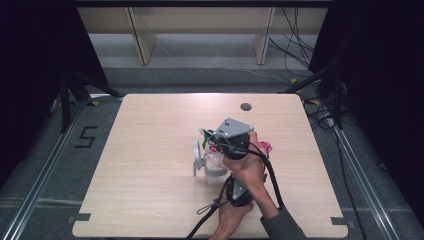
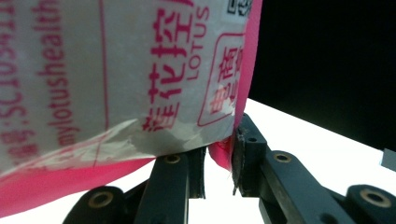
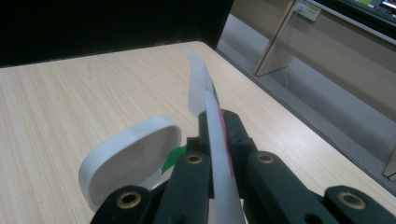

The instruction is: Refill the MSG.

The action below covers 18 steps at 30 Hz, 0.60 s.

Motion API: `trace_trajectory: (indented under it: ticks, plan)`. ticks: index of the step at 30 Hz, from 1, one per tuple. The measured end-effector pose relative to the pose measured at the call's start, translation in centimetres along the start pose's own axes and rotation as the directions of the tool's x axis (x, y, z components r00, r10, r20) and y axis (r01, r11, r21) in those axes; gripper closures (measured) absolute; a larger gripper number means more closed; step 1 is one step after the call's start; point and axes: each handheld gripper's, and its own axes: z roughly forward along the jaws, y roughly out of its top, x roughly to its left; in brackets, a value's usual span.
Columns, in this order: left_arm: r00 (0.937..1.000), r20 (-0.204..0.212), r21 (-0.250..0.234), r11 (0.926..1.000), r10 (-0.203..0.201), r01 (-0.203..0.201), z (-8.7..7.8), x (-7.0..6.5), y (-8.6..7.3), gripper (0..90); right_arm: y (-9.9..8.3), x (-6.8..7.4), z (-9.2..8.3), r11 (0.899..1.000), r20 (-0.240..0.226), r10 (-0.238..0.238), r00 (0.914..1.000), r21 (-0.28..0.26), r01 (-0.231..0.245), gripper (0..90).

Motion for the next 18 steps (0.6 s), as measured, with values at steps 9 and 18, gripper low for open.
trace_trajectory:
  ticks: [9, 18]
  plan:
    - [0.9996, 0.009, -0.028, 0.9992, -0.027, 0.027, 0.02, -0.3, 0.08, 76.5, 0.19, 0.11, -0.12, 1.0, 0.0, -0.016, 0.9999, -0.011, 0.016, 89.4]
    - [1.0, -0.004, -0.008, 1.0, 0.0, 0.0, -0.17, -0.12, 0.15, 76.5, 0.22, -0.05, -0.28, 1.0, -0.008, -0.013, 0.9999, -0.02, 0.013, 89.4]
